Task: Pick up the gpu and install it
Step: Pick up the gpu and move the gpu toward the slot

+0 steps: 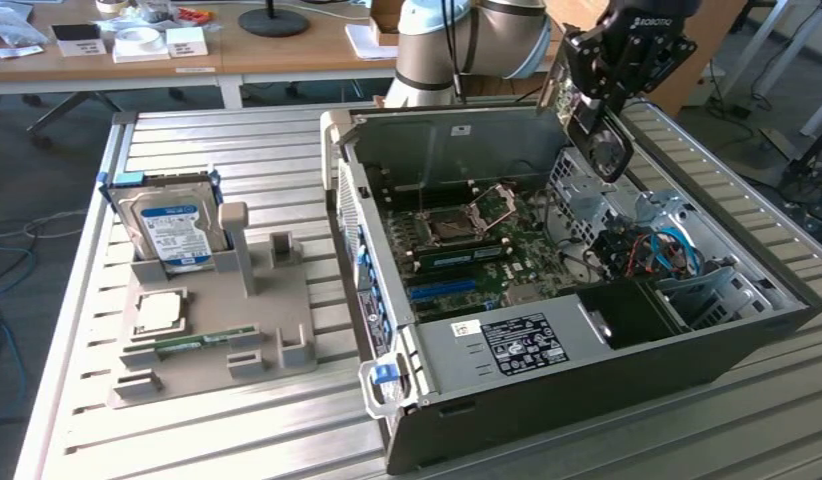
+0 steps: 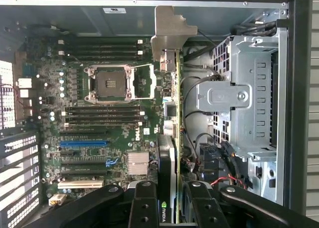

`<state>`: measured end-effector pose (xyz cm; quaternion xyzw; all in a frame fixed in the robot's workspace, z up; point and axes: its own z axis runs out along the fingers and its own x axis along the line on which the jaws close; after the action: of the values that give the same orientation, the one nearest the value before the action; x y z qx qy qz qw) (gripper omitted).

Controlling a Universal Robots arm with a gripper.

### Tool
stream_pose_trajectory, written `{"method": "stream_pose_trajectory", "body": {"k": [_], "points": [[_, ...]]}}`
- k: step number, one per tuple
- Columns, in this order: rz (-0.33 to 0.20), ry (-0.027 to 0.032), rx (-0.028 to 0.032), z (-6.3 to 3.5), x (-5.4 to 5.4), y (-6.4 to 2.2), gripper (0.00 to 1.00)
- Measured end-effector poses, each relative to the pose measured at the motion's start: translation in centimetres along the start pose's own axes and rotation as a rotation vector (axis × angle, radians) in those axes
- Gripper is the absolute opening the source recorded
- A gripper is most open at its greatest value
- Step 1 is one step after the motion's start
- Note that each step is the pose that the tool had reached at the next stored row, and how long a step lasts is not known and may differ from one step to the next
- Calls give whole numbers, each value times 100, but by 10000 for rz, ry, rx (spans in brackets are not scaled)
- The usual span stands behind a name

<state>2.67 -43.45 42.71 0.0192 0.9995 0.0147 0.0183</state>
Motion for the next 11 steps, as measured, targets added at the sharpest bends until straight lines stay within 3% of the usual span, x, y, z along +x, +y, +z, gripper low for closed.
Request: {"method": "stream_pose_trajectory", "body": {"k": [11], "points": [[1, 0, -10, 18, -28, 0, 27]]}}
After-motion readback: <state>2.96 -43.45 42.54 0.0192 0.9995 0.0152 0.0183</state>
